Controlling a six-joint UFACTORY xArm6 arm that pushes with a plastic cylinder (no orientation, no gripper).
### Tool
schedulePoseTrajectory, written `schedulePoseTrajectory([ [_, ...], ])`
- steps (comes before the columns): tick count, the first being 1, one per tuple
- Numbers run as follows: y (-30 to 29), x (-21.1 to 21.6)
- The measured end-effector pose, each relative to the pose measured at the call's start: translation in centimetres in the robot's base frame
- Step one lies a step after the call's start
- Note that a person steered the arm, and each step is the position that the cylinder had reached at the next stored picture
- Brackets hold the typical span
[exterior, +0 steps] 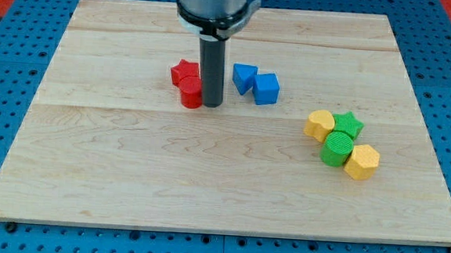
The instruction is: Slide blue cube a bit right
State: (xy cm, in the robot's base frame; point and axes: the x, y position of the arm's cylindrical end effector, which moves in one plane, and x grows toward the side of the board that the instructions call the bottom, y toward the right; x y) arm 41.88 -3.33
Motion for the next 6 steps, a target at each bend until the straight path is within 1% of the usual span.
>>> schedulePoseTrajectory([
  [1,-1.2,-1.0],
  [4,6.7,-0.7],
  [6,10.1,-0.7],
])
